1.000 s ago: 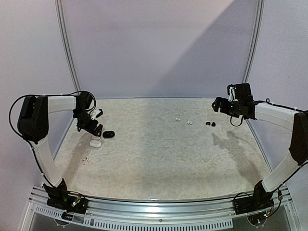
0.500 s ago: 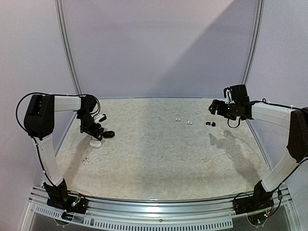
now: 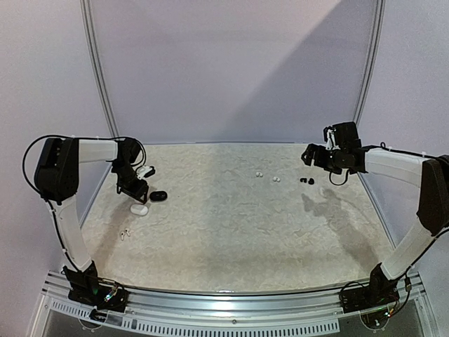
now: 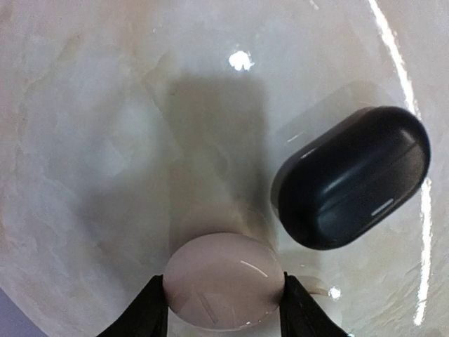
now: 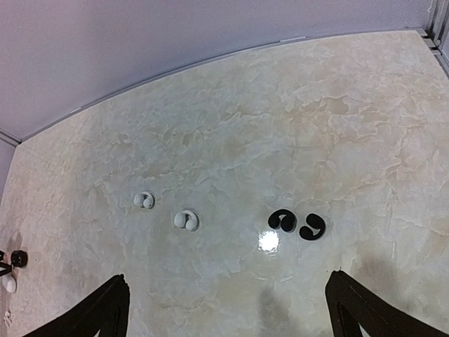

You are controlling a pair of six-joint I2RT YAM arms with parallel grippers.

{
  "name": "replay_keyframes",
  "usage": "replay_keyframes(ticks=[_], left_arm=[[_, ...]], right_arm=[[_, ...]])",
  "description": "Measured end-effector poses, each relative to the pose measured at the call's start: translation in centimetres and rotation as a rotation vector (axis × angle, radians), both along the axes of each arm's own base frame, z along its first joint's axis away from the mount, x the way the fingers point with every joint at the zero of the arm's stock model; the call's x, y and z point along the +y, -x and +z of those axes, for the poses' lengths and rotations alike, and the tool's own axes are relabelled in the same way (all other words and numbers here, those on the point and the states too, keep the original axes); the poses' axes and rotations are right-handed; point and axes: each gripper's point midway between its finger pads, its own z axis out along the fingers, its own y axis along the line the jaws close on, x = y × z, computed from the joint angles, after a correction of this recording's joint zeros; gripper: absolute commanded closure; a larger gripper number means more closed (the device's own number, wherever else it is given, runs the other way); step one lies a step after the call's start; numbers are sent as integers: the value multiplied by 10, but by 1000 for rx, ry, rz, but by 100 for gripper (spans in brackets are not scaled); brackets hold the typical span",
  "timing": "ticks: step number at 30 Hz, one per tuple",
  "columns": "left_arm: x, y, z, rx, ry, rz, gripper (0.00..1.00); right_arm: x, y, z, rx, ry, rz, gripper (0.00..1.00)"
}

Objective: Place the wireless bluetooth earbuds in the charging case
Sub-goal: Pass from the left arm to the right

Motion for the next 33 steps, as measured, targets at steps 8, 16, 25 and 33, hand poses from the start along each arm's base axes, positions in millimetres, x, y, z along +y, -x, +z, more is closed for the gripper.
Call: replay_keyframes(ticks=[8, 16, 25, 33], left_arm=[[-22, -6, 75, -184, 51, -117, 68], [-142, 34, 184, -427, 172, -558, 68], [-201, 84, 194, -422, 205, -807, 70], [-208, 87, 184, -411, 151, -846, 71]], right_arm=[[33, -1, 31, -34, -34, 80, 13], [158, 20, 86, -92, -268, 408, 22], [318, 88, 80, 64, -576, 825, 33], [355, 116, 65, 197, -712, 922, 33]])
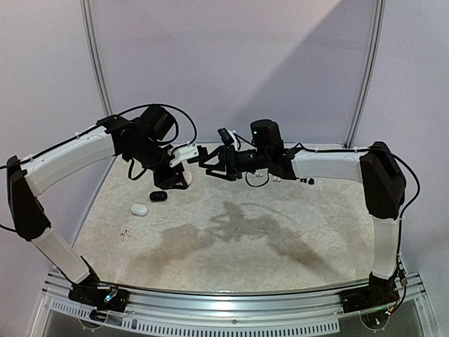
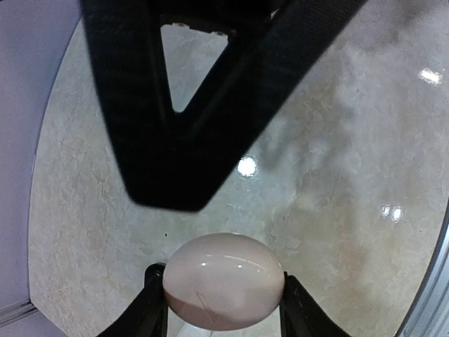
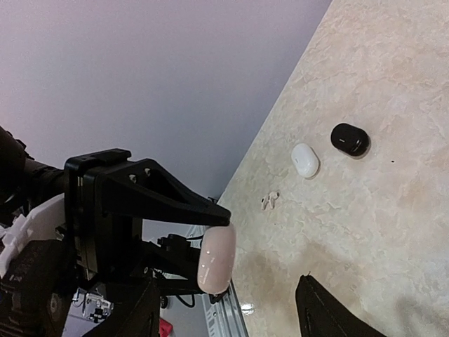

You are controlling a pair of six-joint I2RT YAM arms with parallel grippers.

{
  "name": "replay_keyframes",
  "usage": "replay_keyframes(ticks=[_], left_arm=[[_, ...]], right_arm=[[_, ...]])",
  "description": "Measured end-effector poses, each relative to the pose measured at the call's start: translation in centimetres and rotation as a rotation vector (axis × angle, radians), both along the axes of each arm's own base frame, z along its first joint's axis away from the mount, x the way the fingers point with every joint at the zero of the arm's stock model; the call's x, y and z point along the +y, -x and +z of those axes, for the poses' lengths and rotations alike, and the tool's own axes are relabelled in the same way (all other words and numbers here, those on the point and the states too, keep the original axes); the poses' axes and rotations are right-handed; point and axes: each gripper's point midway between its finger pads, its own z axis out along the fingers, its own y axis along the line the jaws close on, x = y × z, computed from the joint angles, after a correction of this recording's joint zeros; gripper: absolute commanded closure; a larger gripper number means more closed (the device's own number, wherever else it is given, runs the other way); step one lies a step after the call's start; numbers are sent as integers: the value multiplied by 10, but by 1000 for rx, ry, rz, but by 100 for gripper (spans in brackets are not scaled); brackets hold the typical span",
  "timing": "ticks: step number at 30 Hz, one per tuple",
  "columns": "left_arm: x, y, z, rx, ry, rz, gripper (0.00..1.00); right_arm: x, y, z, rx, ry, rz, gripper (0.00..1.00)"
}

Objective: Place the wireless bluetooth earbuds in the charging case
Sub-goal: Pass from the left arm to the right, then move the earbuds to the center of the board.

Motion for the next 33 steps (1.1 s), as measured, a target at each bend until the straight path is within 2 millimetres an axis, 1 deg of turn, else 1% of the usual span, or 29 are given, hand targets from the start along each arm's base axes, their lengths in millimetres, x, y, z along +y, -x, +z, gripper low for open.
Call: replay_keyframes(ticks=[5, 8, 11, 12, 14, 17, 19, 20, 21, 22, 23, 25, 27, 28, 31, 33], left_arm=[[-1, -3, -4, -1, -18, 3, 71], [-1, -4, -4, -5, -21, 7, 71], [0, -5, -4, -8, -24, 9, 71], [0, -5, -4, -9, -25, 10, 71], [0, -5, -3, -11, -26, 11, 71], [0, -6, -4, -13, -28, 13, 71], [0, -7, -5, -14, -33, 15, 71], [0, -8, -6, -13, -37, 17, 68], [1, -9, -6, -16, -38, 19, 61], [2, -9, -7, -19, -46, 23, 51], [2, -10, -8, -20, -50, 24, 38], [1, -11, -8, -24, -53, 30, 17], [2, -11, -9, -24, -55, 38, 3], [2, -12, -8, -27, -55, 44, 1], [4, -14, -8, -28, -56, 63, 1], [9, -15, -9, -23, -55, 78, 1]], right_arm=[[18, 7, 4, 14, -31, 46, 33], [26, 11, -1, 28, -29, 65, 35], [33, 14, -7, 44, -26, 83, 38], [36, 14, -10, 48, -25, 88, 41], [40, 15, -14, 56, -20, 97, 50], [46, 19, -16, 65, -21, 121, 65], [49, 22, -17, 66, -22, 134, 77], [50, 22, -20, 72, -16, 130, 80], [50, 23, -23, 83, -11, 136, 83], [51, 24, -24, 95, -10, 137, 86], [51, 23, -25, 103, -8, 135, 89], [50, 23, -25, 121, -5, 132, 94], [50, 24, -24, 109, -9, 143, 97], [50, 24, -25, 105, -9, 145, 97], [49, 24, -27, 106, 0, 143, 100], [48, 22, -28, 107, 1, 139, 100]])
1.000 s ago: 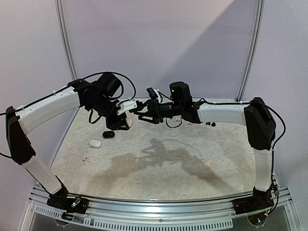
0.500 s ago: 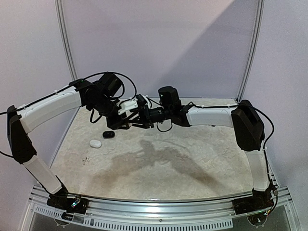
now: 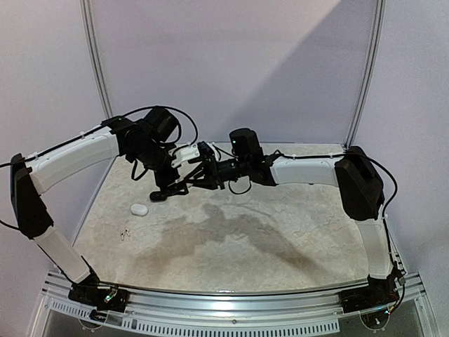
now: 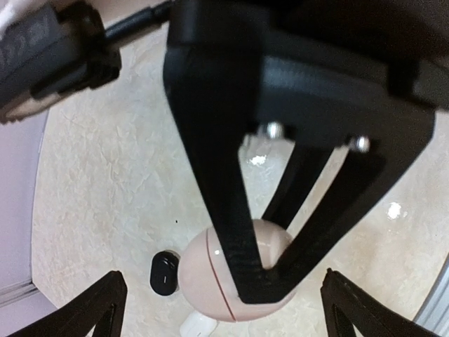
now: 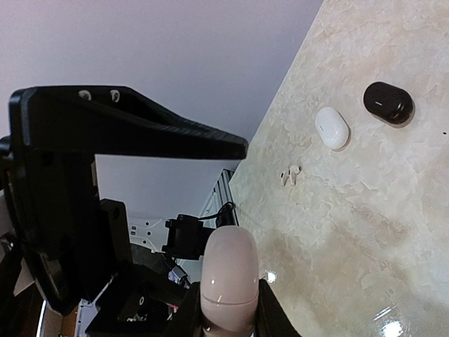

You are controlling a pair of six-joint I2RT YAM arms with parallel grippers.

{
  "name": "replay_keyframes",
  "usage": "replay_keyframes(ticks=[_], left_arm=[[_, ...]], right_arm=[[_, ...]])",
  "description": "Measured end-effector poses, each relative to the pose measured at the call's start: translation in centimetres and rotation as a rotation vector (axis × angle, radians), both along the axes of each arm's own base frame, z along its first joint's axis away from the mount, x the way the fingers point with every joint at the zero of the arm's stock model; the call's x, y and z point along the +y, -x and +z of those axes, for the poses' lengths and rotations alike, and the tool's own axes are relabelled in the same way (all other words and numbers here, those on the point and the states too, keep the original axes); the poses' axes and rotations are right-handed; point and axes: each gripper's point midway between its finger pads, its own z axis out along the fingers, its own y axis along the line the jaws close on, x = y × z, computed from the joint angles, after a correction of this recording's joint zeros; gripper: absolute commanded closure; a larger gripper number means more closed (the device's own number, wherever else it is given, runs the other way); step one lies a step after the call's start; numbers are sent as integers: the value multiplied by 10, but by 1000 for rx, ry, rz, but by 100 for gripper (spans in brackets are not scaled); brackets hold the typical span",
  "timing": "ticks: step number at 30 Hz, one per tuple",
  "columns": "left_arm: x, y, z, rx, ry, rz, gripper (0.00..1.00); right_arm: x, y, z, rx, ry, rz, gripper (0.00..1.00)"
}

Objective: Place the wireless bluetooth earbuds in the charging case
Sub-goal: Move the earbuds to the center of the board.

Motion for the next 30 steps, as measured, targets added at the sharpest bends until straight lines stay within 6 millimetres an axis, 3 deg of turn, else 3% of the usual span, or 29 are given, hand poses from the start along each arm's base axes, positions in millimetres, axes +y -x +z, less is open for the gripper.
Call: replay_keyframes(ticks=[3, 6, 9, 11, 13, 15, 19, 30], left_arm=[[14, 2, -5, 39, -1, 25, 3], [42, 5, -12, 89, -1, 75, 14], [92, 11, -29, 152, -33, 161, 37], [135, 21, -51, 208, -85, 228, 48], [175, 36, -76, 271, -150, 290, 52], [200, 55, -100, 335, -199, 311, 54], [222, 83, -131, 411, -252, 295, 61], [240, 92, -165, 428, -306, 217, 66]], right_arm=[[-3, -4, -2, 2, 4, -9, 100], [-7, -9, -8, 9, 15, -27, 100], [-16, -18, -21, 25, 39, -58, 100], [-23, -24, -32, 35, 60, -80, 100], [-29, -29, -41, 41, 80, -98, 100], [-34, -33, -46, 45, 94, -110, 100], [-36, -37, -47, 27, 96, -116, 100], [-44, -33, -45, -11, 120, -120, 100]])
